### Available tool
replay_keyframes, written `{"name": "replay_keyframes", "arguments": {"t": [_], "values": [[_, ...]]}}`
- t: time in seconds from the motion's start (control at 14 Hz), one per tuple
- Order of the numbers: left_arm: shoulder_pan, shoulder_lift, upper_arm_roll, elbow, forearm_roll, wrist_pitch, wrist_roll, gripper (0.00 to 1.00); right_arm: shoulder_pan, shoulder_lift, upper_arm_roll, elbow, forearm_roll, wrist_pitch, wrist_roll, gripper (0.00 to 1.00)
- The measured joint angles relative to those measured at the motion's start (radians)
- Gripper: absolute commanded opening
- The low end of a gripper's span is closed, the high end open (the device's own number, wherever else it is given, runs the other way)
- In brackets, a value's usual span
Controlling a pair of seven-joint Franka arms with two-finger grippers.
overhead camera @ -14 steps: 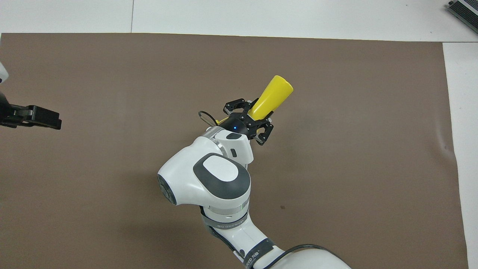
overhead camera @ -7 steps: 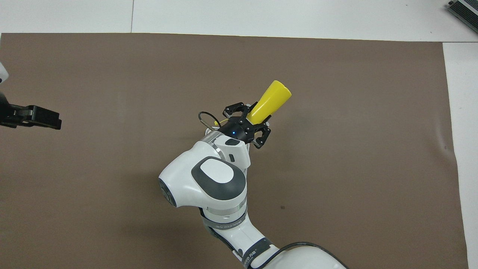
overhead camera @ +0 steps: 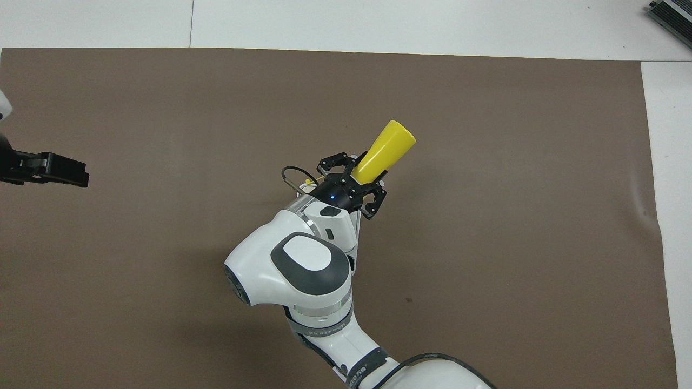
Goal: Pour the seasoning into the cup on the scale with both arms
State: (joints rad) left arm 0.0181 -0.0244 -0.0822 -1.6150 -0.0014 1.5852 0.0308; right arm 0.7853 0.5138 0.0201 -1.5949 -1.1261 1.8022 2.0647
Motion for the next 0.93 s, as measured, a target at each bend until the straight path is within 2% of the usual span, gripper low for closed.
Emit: {"name": "replay_keyframes", "arguments": {"t": [0.43,0.72,0.93], "values": [[0.000,0.000,0.000,0.000,0.000,0.000,0.000,1.00,-0.011,-0.001,-0.004,0.021,0.012,0.000,0.010,0.00],[0.000,0.000,0.000,0.000,0.000,0.000,0.000,1.00,-0.037,-0.030,-0.005,0.031,0.177,0.002,0.015,0.00],[0.000,0.000,0.000,0.000,0.000,0.000,0.000,1.00,-0.104,-0.105,-0.007,0.024,0.366,0.065,-0.011,0.00]]}}
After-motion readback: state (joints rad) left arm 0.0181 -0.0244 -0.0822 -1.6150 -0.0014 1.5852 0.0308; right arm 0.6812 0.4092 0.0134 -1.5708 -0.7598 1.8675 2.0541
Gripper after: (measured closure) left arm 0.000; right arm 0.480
